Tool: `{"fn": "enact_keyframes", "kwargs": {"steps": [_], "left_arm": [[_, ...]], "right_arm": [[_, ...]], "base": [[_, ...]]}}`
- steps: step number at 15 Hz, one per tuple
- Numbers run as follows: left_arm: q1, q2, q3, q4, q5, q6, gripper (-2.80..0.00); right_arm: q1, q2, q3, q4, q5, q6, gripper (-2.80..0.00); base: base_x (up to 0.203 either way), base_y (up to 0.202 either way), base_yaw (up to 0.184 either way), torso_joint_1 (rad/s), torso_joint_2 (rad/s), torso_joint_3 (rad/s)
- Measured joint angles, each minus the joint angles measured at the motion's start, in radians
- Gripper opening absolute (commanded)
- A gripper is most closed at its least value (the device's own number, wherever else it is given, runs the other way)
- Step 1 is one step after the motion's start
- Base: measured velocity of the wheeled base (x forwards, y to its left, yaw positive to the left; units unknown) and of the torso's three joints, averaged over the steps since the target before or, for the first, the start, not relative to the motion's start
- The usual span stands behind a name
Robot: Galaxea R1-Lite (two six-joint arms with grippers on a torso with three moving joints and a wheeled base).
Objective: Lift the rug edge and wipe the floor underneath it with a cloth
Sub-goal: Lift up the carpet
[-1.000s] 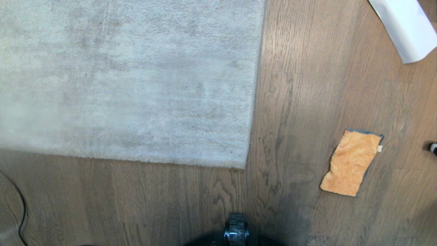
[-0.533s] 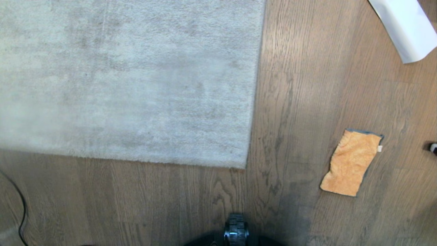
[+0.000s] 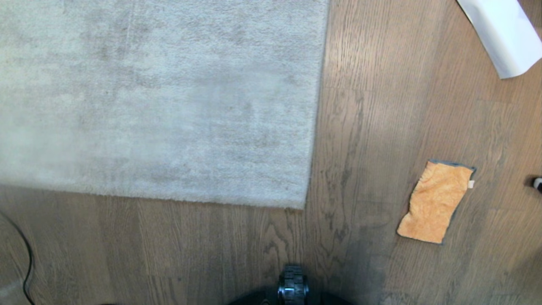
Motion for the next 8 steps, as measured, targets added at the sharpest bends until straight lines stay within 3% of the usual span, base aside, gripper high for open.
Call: {"fn": "enact_keyframes", "kwargs": {"steps": [8], "left_arm": [[0.000,0.000,0.000,0.000,0.000,0.000,-2.80]], "right_arm": [[0.000,0.000,0.000,0.000,0.000,0.000,-2.80]], "base": [[0.000,0.000,0.000,0.000,0.00,0.000]]}}
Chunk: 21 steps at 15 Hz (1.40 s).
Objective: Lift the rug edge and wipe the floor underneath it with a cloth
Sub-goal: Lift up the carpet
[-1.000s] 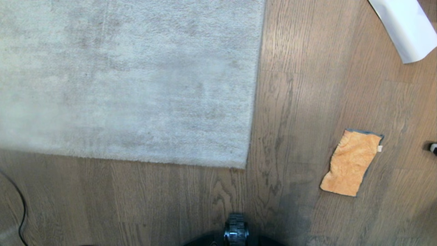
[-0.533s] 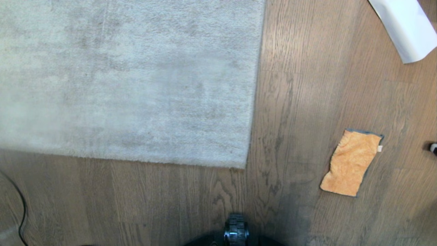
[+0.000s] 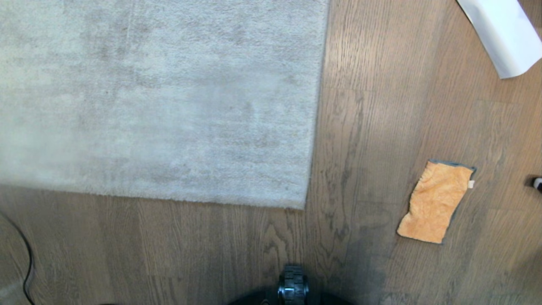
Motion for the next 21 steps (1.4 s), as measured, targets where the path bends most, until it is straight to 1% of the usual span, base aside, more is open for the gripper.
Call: {"fn": "enact_keyframes", "kwargs": {"steps": [21], "left_arm": [[0.000,0.000,0.000,-0.001,0.000,-0.001,-2.80]], "right_arm": [[0.000,0.000,0.000,0.000,0.000,0.000,-2.80]], "base": [[0.000,0.000,0.000,0.000,0.00,0.000]]}}
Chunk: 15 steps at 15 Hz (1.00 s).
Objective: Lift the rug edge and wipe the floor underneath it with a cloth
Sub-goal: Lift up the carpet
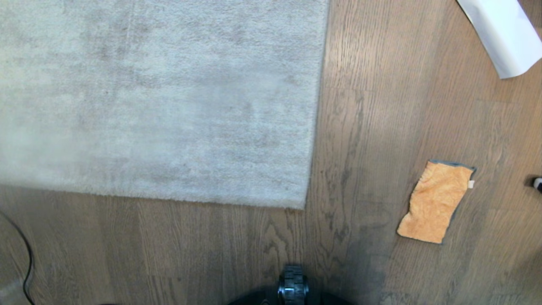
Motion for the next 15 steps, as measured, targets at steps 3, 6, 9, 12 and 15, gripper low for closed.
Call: {"fn": "enact_keyframes", "kwargs": {"steps": [3,6,9,12,15], "left_arm": [[0.000,0.000,0.000,0.000,0.001,0.000,-2.80],[0.000,0.000,0.000,0.000,0.001,0.000,-2.80],[0.000,0.000,0.000,-0.001,0.000,0.000,-2.80],[0.000,0.000,0.000,0.000,0.000,0.000,-2.80],[0.000,0.000,0.000,0.000,0.001,0.000,-2.80]], "right_arm": [[0.000,0.000,0.000,0.000,0.000,0.000,-2.80],[0.001,0.000,0.000,-0.001,0.000,0.000,-2.80],[0.001,0.000,0.000,0.000,0.000,0.000,-2.80],[0.000,0.000,0.000,0.000,-0.001,0.000,-2.80],[0.000,0.000,0.000,0.000,0.000,0.000,-2.80]], "base": [[0.004,0.000,0.012,0.001,0.00,0.001],[0.002,-0.036,0.003,0.001,0.00,0.001],[0.001,-0.178,0.001,0.002,0.00,0.000],[0.000,-0.195,0.002,-0.001,0.00,0.003],[0.000,-0.197,0.000,0.003,0.00,0.005]]}}
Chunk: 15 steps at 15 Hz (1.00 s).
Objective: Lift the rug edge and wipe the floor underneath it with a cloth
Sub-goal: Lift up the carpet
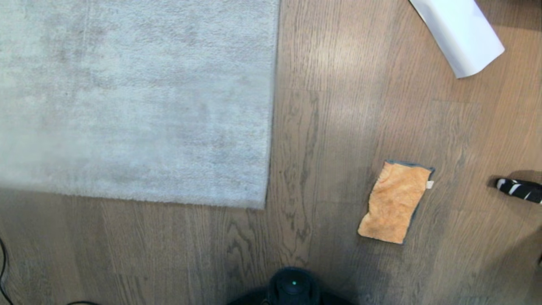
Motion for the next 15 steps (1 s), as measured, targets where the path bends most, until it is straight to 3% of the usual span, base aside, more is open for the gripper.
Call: {"fn": "enact_keyframes", "kwargs": {"steps": [7,15], "left_arm": [[0.000,0.000,0.000,0.001,-0.001,0.000,-2.80],[-0.001,0.000,0.000,0.002,-0.001,0.001,-2.80]], "right_arm": [[0.001,0.000,0.000,0.000,0.000,0.000,-2.80],[0.001,0.000,0.000,0.000,0.000,0.000,-2.80]], "base": [[0.000,-0.184,0.000,0.005,0.00,0.004],[0.000,-0.010,0.000,0.001,0.00,0.001]]}}
